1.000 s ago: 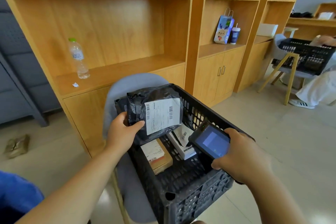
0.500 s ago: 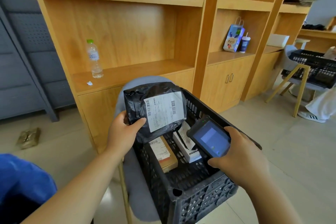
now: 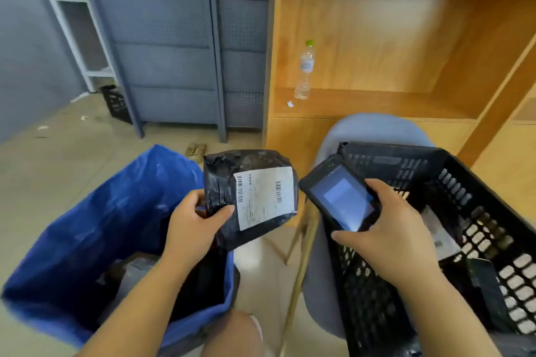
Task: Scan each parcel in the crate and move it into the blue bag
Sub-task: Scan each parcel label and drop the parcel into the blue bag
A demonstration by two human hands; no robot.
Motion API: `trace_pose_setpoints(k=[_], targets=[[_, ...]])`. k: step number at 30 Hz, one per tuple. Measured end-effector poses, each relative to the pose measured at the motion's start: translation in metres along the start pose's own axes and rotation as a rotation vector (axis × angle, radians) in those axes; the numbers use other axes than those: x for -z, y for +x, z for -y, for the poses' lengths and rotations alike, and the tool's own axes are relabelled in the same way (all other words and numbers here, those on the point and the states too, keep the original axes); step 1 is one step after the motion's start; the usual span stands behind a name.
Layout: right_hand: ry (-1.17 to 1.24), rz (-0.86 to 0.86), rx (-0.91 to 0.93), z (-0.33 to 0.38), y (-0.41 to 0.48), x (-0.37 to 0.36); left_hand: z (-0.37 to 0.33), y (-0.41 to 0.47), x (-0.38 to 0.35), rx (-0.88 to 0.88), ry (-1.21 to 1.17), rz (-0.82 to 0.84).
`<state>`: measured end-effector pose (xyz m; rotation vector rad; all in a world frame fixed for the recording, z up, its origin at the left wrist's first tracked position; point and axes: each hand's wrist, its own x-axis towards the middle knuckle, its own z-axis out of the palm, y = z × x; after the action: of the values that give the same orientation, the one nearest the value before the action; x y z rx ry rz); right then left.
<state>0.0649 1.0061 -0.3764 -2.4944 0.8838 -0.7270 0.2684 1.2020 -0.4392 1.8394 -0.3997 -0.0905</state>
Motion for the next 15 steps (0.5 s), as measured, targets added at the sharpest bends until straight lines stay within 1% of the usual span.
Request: trace_pose_setpoints(k=[3, 5, 8, 9, 10, 12, 15], targets=[[0.023, 0.074, 0.050, 0.018, 0.003, -0.024, 0.033, 0.006, 0.037, 0.067, 0.097, -0.177], [0.049, 0.119, 0.056, 0.026, 0.004, -0.035, 0.054, 0.014, 0.054, 0.116, 0.170, -0.199], [0.036, 0.139, 0.069, 0.031, 0.003, -0.045, 0.076, 0.019, 0.064, 0.354, 0.292, -0.055], [0.028, 0.141, 0.068, 0.031, 0.002, -0.045, 0.081, 0.020, 0.063, 0.401, 0.330, -0.002], [0.022, 0.142, 0.059, 0.031, 0.002, -0.045, 0.085, 0.020, 0.061, 0.410, 0.372, 0.050], [0.003, 0.126, 0.036, 0.028, 0.002, -0.041, 0.088, 0.020, 0.052, 0.373, 0.448, 0.164], [-0.023, 0.072, 0.000, 0.018, 0.001, -0.030, 0.078, 0.021, 0.032, 0.326, 0.466, 0.322]])
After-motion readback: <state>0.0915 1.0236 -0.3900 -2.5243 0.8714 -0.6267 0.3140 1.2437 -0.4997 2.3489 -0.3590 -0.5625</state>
